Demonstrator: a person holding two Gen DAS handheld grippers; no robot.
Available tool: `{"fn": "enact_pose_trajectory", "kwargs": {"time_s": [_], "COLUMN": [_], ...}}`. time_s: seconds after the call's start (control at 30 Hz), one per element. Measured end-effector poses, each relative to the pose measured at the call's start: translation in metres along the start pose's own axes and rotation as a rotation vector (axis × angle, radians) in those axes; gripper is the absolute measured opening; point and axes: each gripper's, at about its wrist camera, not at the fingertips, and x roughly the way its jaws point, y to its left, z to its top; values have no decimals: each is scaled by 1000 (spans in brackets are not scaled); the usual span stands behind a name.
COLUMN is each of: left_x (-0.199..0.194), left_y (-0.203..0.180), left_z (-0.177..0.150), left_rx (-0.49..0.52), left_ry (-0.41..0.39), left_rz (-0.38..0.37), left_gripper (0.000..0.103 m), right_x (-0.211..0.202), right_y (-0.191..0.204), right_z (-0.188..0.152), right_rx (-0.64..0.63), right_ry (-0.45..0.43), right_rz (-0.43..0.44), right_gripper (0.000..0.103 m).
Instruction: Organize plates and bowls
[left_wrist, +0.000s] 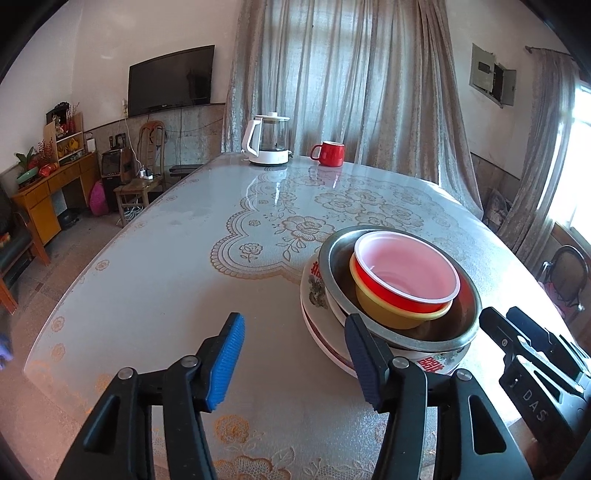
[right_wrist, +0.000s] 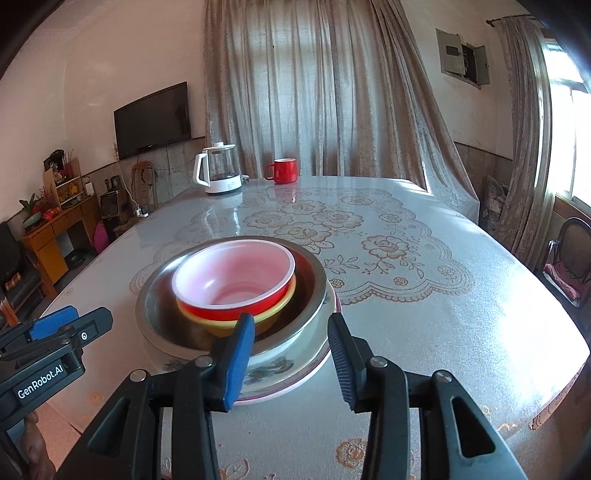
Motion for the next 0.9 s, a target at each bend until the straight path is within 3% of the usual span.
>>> {"fn": "enact_pose_trajectory", "kwargs": {"time_s": [0.4, 0.9], "left_x": [-2, 5], "left_y": [-7, -8], "left_z": [-1, 0], "left_rx": [43, 42], "left_ry": [-33, -18], "left_rz": [25, 33], "left_gripper": [68, 76], "right_x": [-2, -2], "right_y": [3, 3], "right_z": [-1, 0], "right_rx": [-7, 1], "right_ry": [-11, -9], "right_rz": [-6, -7], "right_gripper": [41, 41]}}
